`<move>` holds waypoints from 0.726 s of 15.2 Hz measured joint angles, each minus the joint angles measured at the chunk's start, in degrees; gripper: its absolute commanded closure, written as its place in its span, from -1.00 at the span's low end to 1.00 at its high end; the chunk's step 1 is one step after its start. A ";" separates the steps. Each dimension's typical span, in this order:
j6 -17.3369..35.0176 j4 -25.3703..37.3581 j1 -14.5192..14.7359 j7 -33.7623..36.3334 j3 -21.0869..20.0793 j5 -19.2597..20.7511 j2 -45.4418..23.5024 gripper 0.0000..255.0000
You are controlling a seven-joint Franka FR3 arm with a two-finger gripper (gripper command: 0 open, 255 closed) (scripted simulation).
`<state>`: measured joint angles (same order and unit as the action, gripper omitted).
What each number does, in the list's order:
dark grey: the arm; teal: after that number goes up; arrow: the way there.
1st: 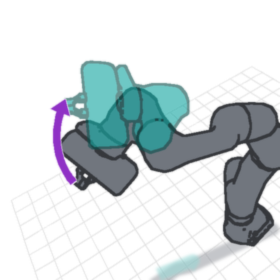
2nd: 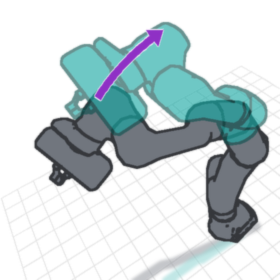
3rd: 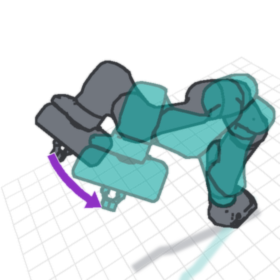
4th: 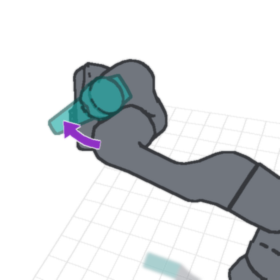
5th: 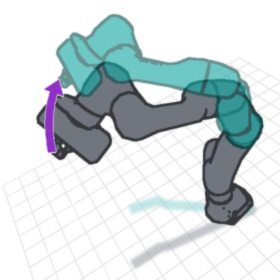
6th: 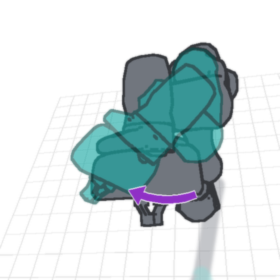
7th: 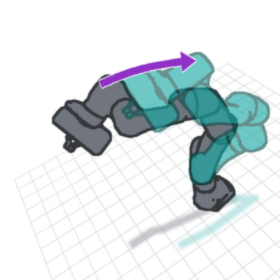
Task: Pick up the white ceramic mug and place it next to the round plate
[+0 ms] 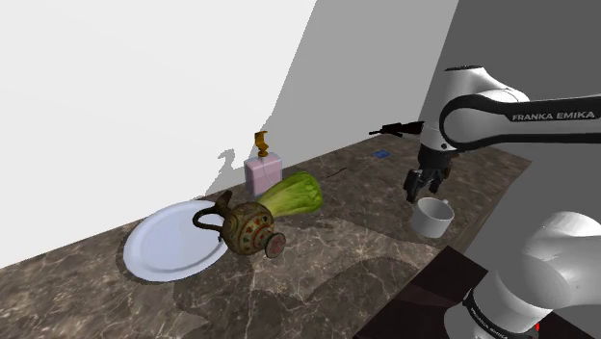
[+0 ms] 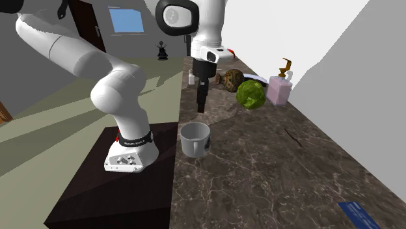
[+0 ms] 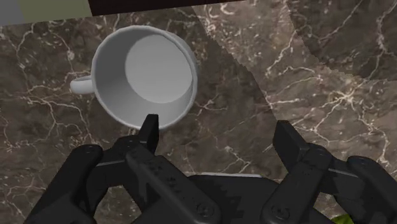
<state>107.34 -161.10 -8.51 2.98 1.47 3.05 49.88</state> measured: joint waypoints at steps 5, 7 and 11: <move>4.09 -5.21 -2.31 0.81 0.46 2.29 -0.33 -1.00; 5.80 -6.39 -2.41 0.96 0.48 2.43 -0.90 -1.00; 9.03 -8.57 -2.68 0.99 0.71 2.81 -1.96 -1.00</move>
<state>116.37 -169.67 -11.19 3.97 2.19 5.86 47.92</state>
